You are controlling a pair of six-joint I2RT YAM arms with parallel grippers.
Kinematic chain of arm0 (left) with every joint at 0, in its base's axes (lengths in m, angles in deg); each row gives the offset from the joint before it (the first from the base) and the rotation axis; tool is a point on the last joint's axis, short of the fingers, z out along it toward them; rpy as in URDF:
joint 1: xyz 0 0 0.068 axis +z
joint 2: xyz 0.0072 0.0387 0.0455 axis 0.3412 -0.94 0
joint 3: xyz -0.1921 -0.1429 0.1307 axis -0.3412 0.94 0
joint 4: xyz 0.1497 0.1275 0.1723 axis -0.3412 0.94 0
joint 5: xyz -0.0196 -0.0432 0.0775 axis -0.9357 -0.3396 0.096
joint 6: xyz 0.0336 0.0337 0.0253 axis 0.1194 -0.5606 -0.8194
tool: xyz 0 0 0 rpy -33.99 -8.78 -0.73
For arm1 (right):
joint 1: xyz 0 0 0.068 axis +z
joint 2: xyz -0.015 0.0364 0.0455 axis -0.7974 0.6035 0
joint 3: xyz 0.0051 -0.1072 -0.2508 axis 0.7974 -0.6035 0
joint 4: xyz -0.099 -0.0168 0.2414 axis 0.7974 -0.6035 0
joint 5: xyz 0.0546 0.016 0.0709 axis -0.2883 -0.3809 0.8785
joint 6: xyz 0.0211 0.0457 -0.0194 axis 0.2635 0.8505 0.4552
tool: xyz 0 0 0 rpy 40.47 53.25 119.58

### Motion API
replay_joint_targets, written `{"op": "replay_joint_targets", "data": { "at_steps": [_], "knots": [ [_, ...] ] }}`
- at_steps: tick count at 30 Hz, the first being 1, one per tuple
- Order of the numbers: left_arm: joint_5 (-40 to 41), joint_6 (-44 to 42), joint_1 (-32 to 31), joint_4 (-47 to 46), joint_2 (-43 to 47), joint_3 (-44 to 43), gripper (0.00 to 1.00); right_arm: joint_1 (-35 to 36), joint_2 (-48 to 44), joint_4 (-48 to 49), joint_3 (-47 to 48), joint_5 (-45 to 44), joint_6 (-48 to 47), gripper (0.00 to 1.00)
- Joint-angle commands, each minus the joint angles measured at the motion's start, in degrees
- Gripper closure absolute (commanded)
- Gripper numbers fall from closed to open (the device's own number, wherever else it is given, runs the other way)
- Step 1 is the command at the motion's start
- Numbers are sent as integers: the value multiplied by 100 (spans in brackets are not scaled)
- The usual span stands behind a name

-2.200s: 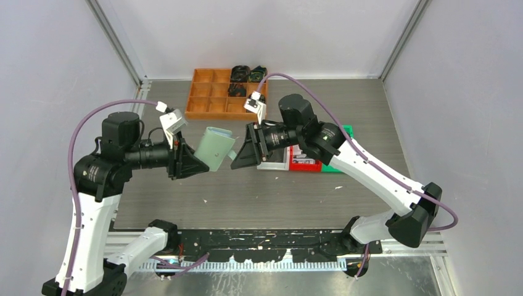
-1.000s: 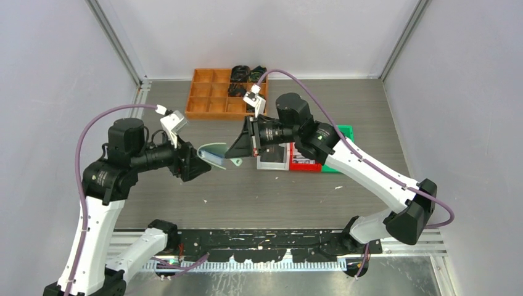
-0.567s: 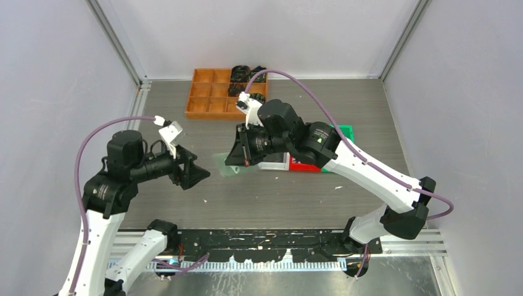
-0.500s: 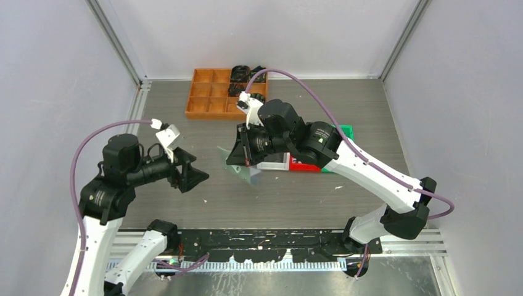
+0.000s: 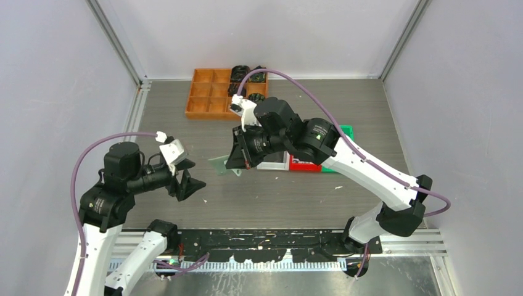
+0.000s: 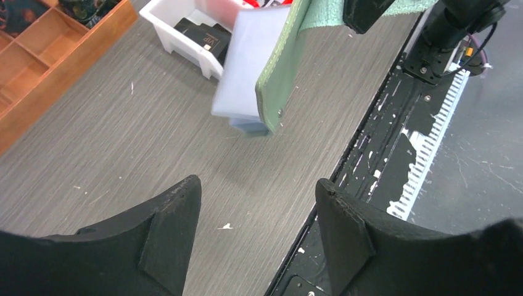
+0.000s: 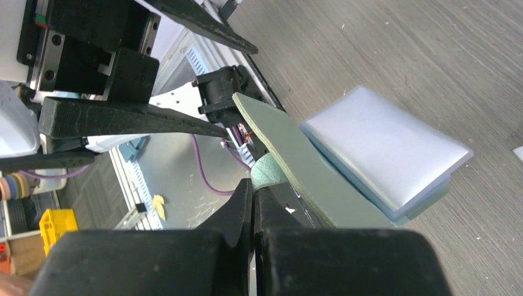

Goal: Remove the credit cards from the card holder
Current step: Open the card holder at the center of the board.

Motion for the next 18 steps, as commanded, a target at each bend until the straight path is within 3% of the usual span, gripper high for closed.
{"op": "replay_joint_targets", "data": {
  "at_steps": [1,4,9,15,18],
  "knots": [
    [-468,-348,13,177,37,-248,33,30,-35,87,440,735,-504,99],
    [-599,-1076,13,744,-100,-581,38,25,0,-384,658,969,-904,99],
    [-75,-1713,13,894,-394,-924,45,32,-135,-799,558,1445,-1358,99],
    [-541,-765,13,-640,-258,-208,51,146,144,-475,562,2290,-1463,99],
    [-982,-314,12,-759,-303,-126,52,153,385,-412,791,2584,-1526,99]
  ]
}}
